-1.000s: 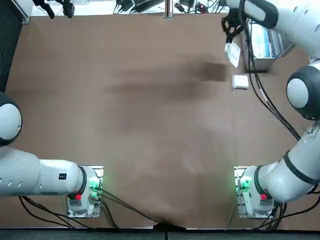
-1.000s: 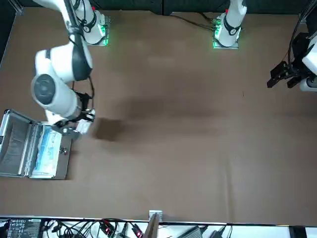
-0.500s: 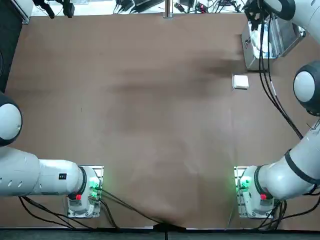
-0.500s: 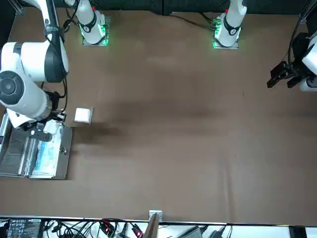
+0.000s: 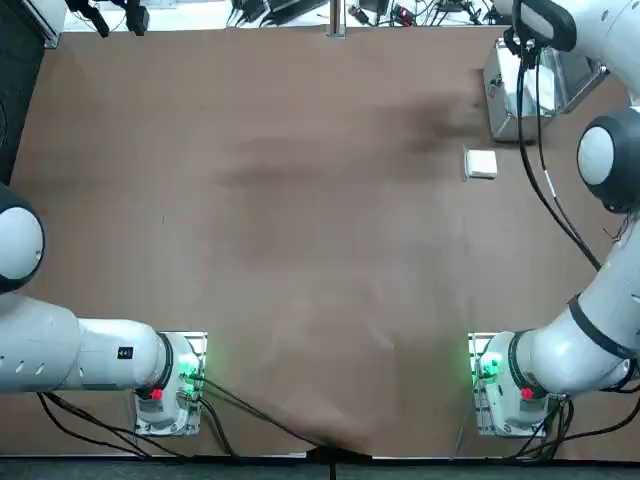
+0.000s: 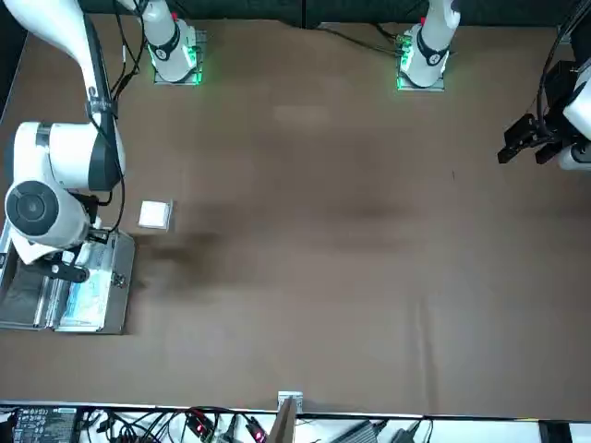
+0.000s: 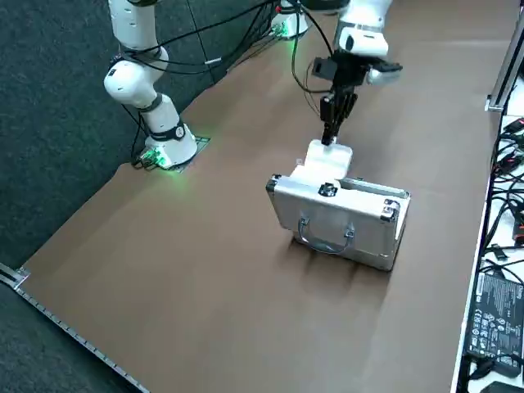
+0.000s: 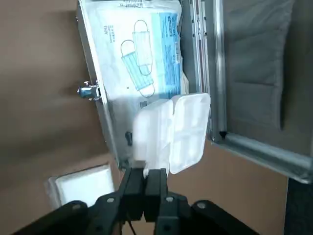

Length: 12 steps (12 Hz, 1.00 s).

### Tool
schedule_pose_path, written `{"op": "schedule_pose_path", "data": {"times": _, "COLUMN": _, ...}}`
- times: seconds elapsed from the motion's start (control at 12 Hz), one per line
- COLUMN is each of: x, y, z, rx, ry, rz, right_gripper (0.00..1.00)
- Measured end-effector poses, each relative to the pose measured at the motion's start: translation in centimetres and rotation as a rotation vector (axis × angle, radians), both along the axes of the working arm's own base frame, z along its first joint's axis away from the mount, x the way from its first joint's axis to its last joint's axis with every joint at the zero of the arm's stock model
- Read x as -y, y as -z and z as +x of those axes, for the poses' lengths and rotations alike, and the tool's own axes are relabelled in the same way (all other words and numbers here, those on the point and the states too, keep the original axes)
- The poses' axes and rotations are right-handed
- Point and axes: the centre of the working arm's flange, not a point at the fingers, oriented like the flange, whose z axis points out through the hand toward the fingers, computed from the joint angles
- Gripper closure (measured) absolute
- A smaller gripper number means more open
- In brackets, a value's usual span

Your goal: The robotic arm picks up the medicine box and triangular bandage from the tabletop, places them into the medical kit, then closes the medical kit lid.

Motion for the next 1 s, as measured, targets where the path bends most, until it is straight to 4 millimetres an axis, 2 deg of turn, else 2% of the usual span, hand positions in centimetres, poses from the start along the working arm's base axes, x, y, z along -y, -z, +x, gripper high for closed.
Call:
{"op": "schedule_pose_path", "data": {"times": 0.33, "x": 0.7, "y": 1.9, "z": 0.7, "rx": -0.003, "ry": -0.036, "rz": -0.065, "right_gripper": 0.97}}
{"op": "schedule_pose_path", "data": {"times": 0.75, "x": 1.2, "y": 2.0, "z": 0.9, "rx": -0.004, "ry": -0.062, "rz": -0.125, "right_gripper": 0.97}}
{"op": "schedule_pose_path", "data": {"times": 1.0, "x": 1.6, "y": 3.2, "z": 1.1, "rx": -0.022, "ry": -0.067, "rz": -0.144, "right_gripper": 0.97}}
